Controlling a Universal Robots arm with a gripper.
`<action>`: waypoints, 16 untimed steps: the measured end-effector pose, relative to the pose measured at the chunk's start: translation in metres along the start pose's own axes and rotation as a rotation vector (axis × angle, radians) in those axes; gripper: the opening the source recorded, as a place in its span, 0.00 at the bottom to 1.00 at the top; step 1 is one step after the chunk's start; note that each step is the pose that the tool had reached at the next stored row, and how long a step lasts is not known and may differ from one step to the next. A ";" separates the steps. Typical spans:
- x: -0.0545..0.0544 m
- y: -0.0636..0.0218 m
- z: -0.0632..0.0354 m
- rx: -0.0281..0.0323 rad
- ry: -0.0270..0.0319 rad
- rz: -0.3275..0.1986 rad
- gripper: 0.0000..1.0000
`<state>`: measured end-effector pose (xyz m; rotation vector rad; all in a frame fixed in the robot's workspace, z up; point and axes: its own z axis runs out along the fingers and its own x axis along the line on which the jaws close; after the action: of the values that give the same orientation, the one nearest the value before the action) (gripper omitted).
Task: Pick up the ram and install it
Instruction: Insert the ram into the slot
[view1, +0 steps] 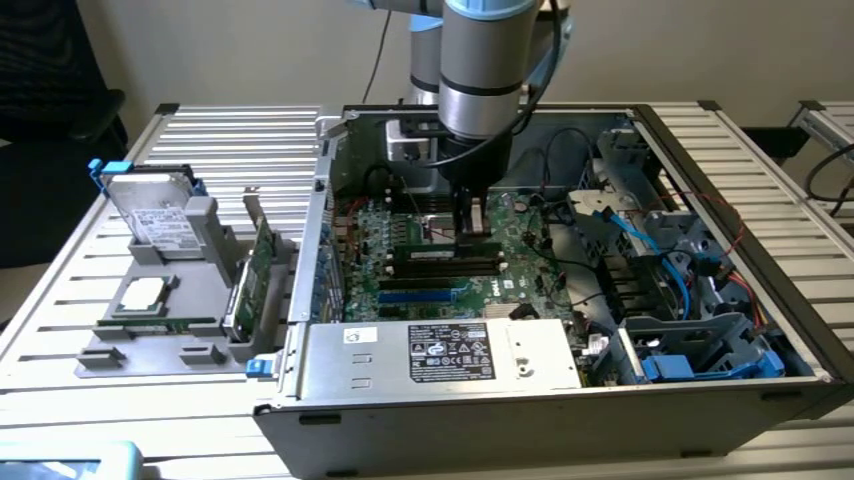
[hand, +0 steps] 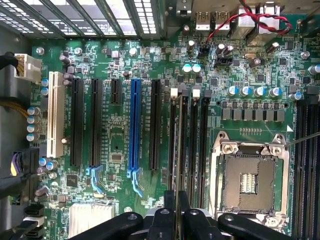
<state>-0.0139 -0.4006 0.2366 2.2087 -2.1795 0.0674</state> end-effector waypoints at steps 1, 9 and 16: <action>0.000 0.0000 0.0003 0.0000 0.0004 0.000 0.14; 0.000 0.0000 0.0020 0.0001 0.0003 0.000 0.14; 0.000 -0.0005 0.0050 0.0000 0.0007 0.000 0.14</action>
<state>-0.0134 -0.4007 0.2316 2.2084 -2.1790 0.0681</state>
